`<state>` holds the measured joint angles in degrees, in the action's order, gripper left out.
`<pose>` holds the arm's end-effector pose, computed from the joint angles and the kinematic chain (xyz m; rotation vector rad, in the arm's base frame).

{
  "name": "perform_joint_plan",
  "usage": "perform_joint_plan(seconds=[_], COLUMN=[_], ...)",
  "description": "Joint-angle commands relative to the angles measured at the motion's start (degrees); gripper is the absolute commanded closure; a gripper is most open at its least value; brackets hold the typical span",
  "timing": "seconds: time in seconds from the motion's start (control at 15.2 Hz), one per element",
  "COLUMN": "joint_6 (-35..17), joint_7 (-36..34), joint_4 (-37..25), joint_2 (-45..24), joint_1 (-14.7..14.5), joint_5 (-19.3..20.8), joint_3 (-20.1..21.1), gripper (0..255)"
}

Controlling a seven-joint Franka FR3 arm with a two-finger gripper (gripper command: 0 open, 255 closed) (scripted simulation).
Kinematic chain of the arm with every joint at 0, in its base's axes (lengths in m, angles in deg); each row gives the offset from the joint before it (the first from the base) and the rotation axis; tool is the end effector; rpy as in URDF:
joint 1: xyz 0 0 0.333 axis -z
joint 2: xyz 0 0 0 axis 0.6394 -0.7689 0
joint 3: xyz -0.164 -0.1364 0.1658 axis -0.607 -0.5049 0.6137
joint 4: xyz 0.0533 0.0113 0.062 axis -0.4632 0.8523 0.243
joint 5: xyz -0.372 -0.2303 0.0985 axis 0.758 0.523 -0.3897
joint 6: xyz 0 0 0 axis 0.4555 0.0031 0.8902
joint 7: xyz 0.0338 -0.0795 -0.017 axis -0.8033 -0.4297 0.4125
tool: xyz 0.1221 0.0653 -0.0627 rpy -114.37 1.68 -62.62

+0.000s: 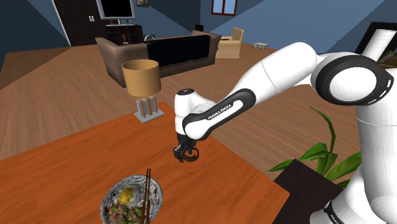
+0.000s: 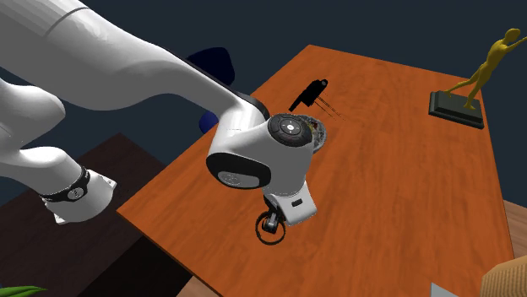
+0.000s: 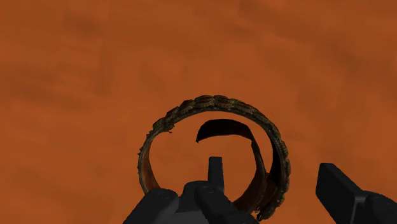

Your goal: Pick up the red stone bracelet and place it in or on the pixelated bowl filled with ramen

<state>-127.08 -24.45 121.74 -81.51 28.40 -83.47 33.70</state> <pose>0.5854 0.2998 0.1275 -3.0657 -0.4153 0.0593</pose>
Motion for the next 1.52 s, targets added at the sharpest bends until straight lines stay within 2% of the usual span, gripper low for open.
perform_joint_plan(seconds=[0.0, 0.53, 1.45], joint_6=[0.00, 0.00, 8.34], joint_7=[0.00, 0.00, 0.92], joint_4=[0.00, 0.00, -2.15], joint_2=[0.00, 0.00, 6.37], joint_1=[0.00, 0.00, 0.91], joint_5=[0.00, 0.00, -2.05], joint_3=[0.00, 0.00, 1.22], gripper=[255, 255, 255])
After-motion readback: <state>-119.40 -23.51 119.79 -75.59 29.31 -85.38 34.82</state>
